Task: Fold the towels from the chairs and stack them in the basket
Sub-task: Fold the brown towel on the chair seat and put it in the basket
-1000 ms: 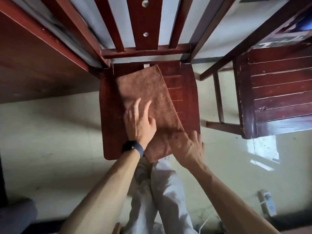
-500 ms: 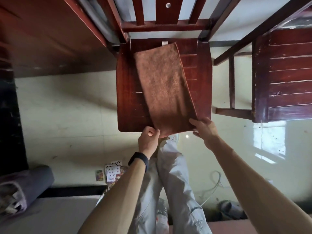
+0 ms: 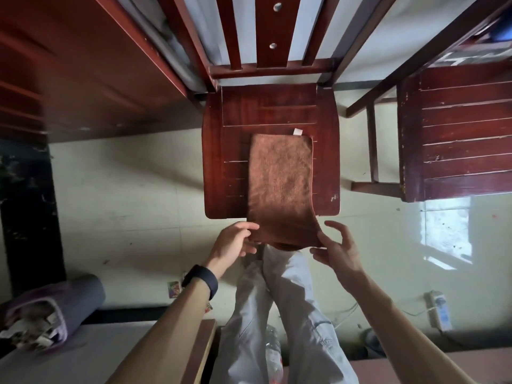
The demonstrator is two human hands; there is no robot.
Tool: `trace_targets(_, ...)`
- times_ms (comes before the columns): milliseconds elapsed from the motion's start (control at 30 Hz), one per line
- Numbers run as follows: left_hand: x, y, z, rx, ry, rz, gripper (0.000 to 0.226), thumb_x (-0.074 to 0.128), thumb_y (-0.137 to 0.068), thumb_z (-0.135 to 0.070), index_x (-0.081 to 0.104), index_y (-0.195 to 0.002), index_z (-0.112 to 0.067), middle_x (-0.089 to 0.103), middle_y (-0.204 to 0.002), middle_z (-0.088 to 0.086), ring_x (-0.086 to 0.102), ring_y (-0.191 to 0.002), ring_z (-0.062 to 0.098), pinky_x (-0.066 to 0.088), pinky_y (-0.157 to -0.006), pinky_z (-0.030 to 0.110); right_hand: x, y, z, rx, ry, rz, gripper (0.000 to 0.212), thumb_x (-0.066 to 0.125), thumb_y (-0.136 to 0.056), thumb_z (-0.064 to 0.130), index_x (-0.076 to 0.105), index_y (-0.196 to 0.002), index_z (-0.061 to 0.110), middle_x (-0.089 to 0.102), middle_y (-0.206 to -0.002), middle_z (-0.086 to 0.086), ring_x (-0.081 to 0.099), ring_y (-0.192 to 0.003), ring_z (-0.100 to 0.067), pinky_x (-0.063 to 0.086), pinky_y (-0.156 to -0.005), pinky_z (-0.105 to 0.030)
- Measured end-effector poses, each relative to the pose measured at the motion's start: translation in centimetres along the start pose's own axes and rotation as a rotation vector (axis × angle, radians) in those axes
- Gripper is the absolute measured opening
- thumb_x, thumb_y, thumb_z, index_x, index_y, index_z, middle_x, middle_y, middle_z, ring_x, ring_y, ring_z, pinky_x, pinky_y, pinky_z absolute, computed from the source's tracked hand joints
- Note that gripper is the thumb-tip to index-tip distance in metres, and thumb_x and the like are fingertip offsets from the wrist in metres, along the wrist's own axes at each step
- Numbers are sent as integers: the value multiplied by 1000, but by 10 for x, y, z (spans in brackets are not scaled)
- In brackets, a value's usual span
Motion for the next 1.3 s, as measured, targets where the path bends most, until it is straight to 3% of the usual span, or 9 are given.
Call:
trace_targets(133, -21, -24, -60, 76, -116, 98, 28, 61, -90, -6, 69, -116, -16, 77, -96, 3, 63, -71, 2, 41, -58, 17, 13, -20, 65, -138, 13, 109, 18, 60, -86, 7, 71, -101, 9, 71, -91, -18, 70, -83, -31, 57, -80, -39)
trace_targets(200, -33, -46, -86, 189, -257, 31, 19, 70, -90, -26, 73, -104, -12, 75, -84, 2, 64, -65, 2, 47, -60, 18, 19, -40, 96, -271, 203, 88, 29, 69, -76, 19, 75, -104, 11, 76, -95, -8, 72, -88, -27, 60, -84, -41)
trace_targets(300, -45, -83, -115, 297, -454, -178, 47, 59, -84, -60, 73, -96, -17, 75, -91, 0, 67, -85, 17, 49, -78, 35, 29, -74, 135, -403, 487, -78, 31, 69, -89, 41, 72, -110, 19, 71, -97, 5, 68, -88, -15, 54, -78, -28)
trace_targets(600, -33, -167, -128, 176, -343, -349, 42, 43, -103, -42, 67, -104, -7, 69, -108, 15, 62, -104, 34, 41, -79, 33, 71, -160, 160, -334, 587, -156, 37, 41, -102, 41, 55, -123, 14, 66, -119, -14, 63, -106, -33, 50, -95, -40)
trace_targets(933, -33, -179, -133, 245, -518, -447, 45, 37, -100, -57, 56, -84, -19, 66, -84, 7, 63, -87, 35, 43, -68, 34, 73, -175, 159, -379, 634, -234, 36, 43, -101, 46, 58, -114, 16, 70, -113, -12, 64, -105, -33, 47, -90, -35)
trace_targets(1067, -31, -172, -134, 217, -654, -568, 47, 35, -97, -62, 52, -98, -18, 68, -97, 11, 63, -90, 36, 42, -66, 36, 67, -179, 159, -411, 645, -268, 37, 48, -98, 51, 56, -108, 16, 66, -101, -4, 63, -102, -30, 45, -84, -32)
trace_targets(1133, -29, -153, -136, 406, -681, -732, 44, 42, -97, -56, 53, -110, -15, 64, -105, 10, 61, -94, 33, 42, -66, 38, 61, -165, 158, -537, 633, -356, 38, 48, -99, 48, 54, -111, 13, 62, -106, -7, 59, -102, -31, 42, -86, -34)
trace_targets(1200, -12, -135, -132, 672, -835, -779, 44, 48, -97, -46, 57, -123, -12, 60, -121, 13, 58, -107, 33, 46, -80, 43, 63, -137, 150, -801, 713, -441, 34, 51, -100, 35, 56, -120, 8, 59, -118, -12, 54, -109, -30, 40, -95, -39)
trace_targets(1300, 21, -135, -107, 823, -1056, -578, 58, 48, -98, -39, 41, -150, -15, 37, -157, 8, 36, -144, 30, 32, -111, 49, 92, -107, 116, -1084, 1011, -329, 44, 49, -98, 23, 52, -140, 9, 44, -152, -10, 41, -140, -27, 33, -110, -41)
Point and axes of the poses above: each hand's wrist, its own y-axis away from the middle knuckle, its own x-axis out of the palm, z = x × y, the point moved 5 cm from there along -y, towards the middle knuckle
